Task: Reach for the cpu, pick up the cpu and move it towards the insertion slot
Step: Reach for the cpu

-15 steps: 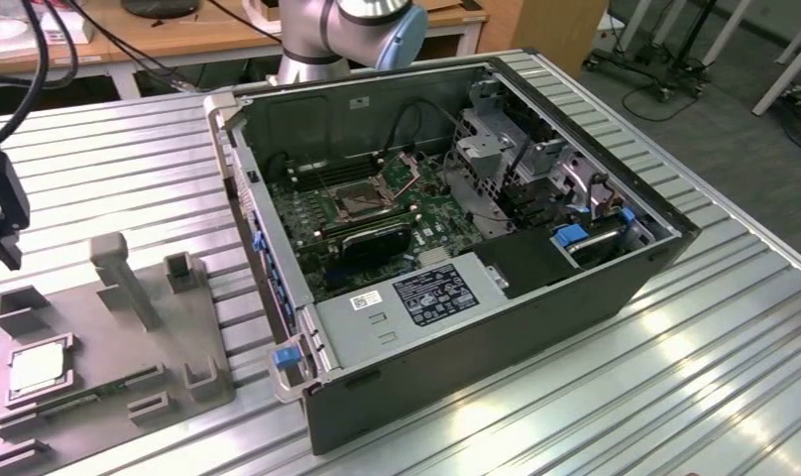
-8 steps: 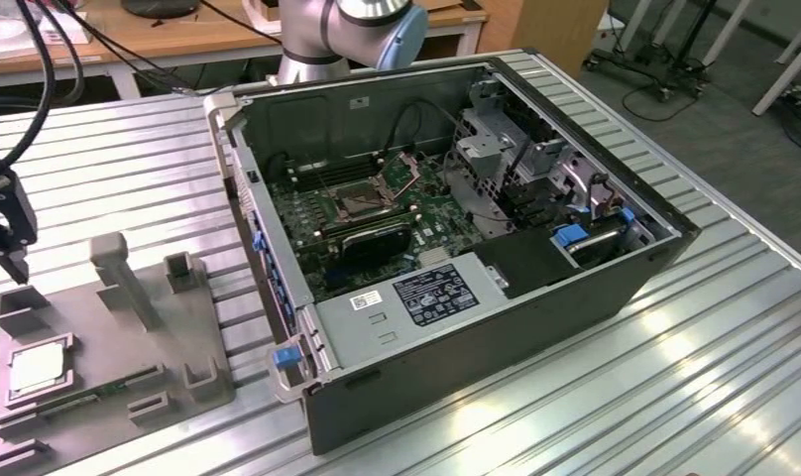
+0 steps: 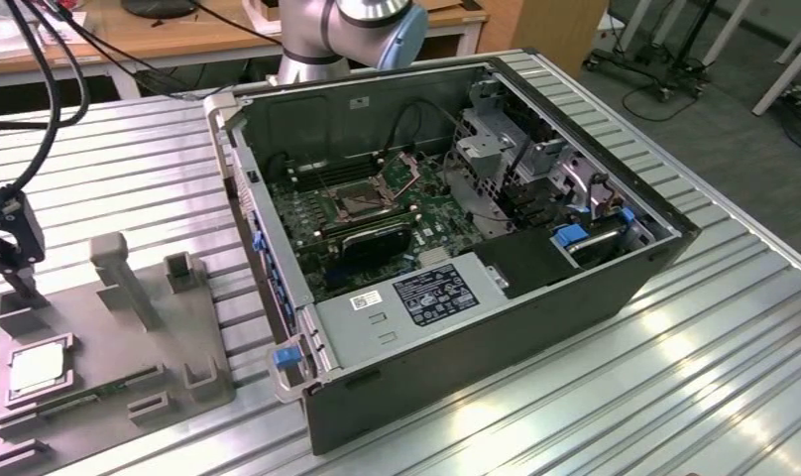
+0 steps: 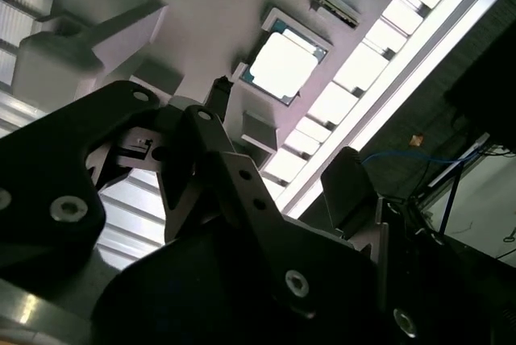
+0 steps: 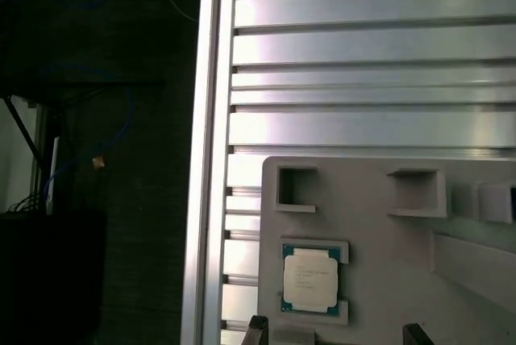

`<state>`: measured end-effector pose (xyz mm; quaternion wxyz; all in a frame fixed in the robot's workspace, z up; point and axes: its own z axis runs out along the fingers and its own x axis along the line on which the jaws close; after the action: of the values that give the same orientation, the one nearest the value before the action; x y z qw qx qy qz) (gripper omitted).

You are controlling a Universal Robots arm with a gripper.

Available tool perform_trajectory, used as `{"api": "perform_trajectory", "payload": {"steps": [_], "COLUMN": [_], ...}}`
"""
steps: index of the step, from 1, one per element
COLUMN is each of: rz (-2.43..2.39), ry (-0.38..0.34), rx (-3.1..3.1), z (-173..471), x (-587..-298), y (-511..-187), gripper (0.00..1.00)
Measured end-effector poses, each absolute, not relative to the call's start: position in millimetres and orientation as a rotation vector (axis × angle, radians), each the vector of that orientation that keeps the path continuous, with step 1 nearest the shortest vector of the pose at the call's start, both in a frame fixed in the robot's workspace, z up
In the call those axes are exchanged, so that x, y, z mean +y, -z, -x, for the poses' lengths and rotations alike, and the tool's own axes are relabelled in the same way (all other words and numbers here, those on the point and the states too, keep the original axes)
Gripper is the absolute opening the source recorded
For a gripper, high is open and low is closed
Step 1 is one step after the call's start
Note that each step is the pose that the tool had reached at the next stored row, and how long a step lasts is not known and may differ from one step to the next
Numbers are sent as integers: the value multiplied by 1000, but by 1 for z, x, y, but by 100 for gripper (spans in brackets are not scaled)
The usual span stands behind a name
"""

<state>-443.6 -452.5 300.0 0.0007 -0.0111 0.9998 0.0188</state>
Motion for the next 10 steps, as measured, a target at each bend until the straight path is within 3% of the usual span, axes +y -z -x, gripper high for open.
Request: {"api": "perform_trajectory", "payload": {"steps": [10], "rz": [35], "ry": [-59], "rx": [3137], "z": [444], "x": [-458], "y": [-283], "gripper": [72]}}
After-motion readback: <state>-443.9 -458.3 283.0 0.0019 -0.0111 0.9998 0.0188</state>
